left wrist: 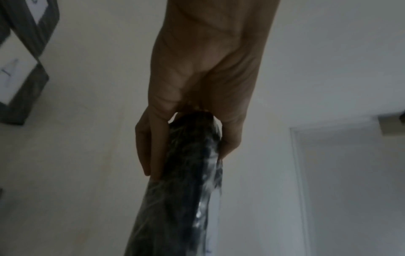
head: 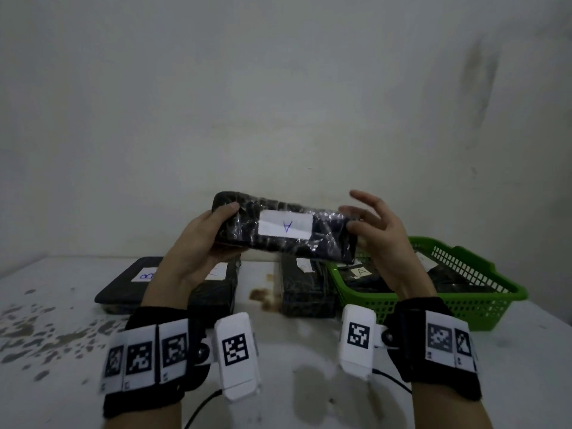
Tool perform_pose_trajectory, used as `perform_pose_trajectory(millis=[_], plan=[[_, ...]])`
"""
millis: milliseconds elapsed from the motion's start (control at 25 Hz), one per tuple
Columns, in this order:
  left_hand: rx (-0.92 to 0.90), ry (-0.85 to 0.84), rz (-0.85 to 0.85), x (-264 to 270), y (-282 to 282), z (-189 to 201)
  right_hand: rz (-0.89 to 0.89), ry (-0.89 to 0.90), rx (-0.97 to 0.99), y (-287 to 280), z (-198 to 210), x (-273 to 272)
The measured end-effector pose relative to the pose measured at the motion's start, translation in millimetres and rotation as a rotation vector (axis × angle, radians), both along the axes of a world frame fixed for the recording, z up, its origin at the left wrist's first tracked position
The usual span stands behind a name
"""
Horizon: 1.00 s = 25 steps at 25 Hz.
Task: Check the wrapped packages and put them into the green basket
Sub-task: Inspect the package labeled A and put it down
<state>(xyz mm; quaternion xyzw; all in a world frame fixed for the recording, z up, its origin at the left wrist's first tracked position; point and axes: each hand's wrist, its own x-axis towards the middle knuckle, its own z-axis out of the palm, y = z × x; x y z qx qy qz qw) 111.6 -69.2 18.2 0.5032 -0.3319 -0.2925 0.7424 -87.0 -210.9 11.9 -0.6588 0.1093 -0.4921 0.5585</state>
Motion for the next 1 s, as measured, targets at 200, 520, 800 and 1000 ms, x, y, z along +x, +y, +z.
perform_pose_trajectory(millis=[200,520,800,1000], plan=[[-0.103,-0.127,-0.001,-19.0,6.3,14.4,-0.081,0.037,0.012,9.5,2.7,6.7],[-0.135,-0.239,0.036,-16.5,2.8,10.7,-0.026,0.311,0.02,9.0,5.5,-2.8],[-0.08,-0.704,0.101,-18.1,4.0,4.2,0.064,0.607,-0.221,19.3,4.0,-2.6],[-0.039,-0.819,-0.12,-35.9,-1.7,3.9,0.061,0.369,-0.371,34.6,-2.1,27.2]])
